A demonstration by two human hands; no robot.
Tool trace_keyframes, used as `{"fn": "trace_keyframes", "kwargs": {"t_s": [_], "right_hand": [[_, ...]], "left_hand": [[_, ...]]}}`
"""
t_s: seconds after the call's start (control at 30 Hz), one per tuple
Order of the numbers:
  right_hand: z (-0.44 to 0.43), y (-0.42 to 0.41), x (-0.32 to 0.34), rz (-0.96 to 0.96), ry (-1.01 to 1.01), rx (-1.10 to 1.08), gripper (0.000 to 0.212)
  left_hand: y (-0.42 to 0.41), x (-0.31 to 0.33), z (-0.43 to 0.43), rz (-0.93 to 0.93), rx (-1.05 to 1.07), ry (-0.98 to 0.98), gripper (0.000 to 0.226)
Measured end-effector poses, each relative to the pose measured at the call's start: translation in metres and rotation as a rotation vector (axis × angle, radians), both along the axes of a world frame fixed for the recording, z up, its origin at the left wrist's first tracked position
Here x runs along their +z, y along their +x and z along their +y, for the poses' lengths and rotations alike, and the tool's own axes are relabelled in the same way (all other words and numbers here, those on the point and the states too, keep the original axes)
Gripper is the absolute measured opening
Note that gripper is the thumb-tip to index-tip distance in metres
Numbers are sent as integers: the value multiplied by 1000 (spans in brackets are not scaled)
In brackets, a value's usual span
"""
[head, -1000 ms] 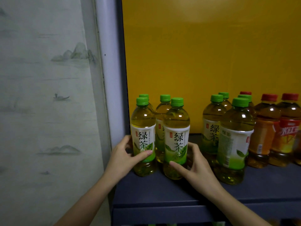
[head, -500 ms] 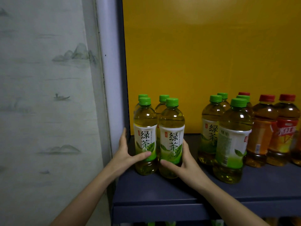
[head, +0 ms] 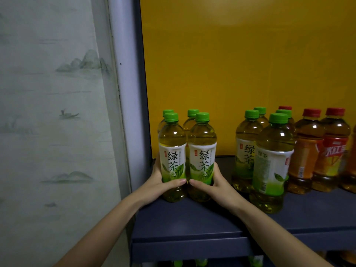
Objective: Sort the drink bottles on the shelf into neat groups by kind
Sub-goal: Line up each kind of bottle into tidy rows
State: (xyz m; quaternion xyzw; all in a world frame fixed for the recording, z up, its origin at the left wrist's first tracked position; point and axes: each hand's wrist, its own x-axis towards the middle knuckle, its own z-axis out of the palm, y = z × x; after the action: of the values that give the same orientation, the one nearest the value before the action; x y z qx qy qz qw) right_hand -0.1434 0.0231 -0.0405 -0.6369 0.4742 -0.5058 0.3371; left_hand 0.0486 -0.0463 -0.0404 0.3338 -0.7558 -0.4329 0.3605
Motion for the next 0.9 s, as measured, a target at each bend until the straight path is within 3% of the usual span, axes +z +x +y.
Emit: {"fn": "trace_keyframes", "kwargs": {"t_s": [0.3, 0.37, 0.43, 0.5, 0.6, 0.7, 0.77, 0.9], "right_hand": [[2, -4, 7, 23, 30, -50, 76], [15, -7, 7, 76, 19, -113, 72], [35, -14, 5, 218, -24, -234, 68], [61, -23, 1, 305, -136, -315, 51], [97, -40, -1, 262, -319, -471, 28], [110, -66, -3, 187, -414, -692, 27], [107, -82, -2, 188, -380, -762, 45], [91, -95, 3, 186, -201, -619, 70]], "left_hand": [[-7, 3, -1, 25, 21, -31, 112], [-4, 5, 9, 57, 144, -120, 107], [0, 7, 22, 145, 336, -301, 88], [3, 12, 36, 205, 424, -586, 57], [-3, 18, 58, 180, 324, -834, 15], [-26, 19, 80, 98, 151, -806, 9], [-48, 17, 84, 17, 69, -701, 15], [-98, 12, 73, -109, -8, -470, 46]]}}
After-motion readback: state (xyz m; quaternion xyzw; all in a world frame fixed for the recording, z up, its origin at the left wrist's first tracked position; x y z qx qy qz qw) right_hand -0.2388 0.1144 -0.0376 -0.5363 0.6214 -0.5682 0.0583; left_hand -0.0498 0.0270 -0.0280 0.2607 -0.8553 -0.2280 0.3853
